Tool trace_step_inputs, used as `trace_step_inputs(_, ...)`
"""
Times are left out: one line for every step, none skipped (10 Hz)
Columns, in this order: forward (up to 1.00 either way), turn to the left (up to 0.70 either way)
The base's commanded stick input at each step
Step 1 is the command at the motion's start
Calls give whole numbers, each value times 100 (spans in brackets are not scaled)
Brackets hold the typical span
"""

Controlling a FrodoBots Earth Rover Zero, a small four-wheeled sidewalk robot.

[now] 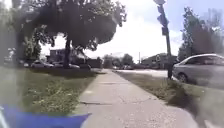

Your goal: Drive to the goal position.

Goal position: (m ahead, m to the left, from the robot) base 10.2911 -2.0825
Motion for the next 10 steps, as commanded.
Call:
trace_step_inputs(70,-34)
trace_step_inputs(70,-17)
trace_step_inputs(70,-1)
trace_step_inputs(70,0)
trace_step_inputs(70,0)
trace_step_inputs(70,0)
trace_step_inputs(70,0)
trace_step_inputs(70,0)
trace_step_inputs(70,0)
trace_step_inputs(70,0)
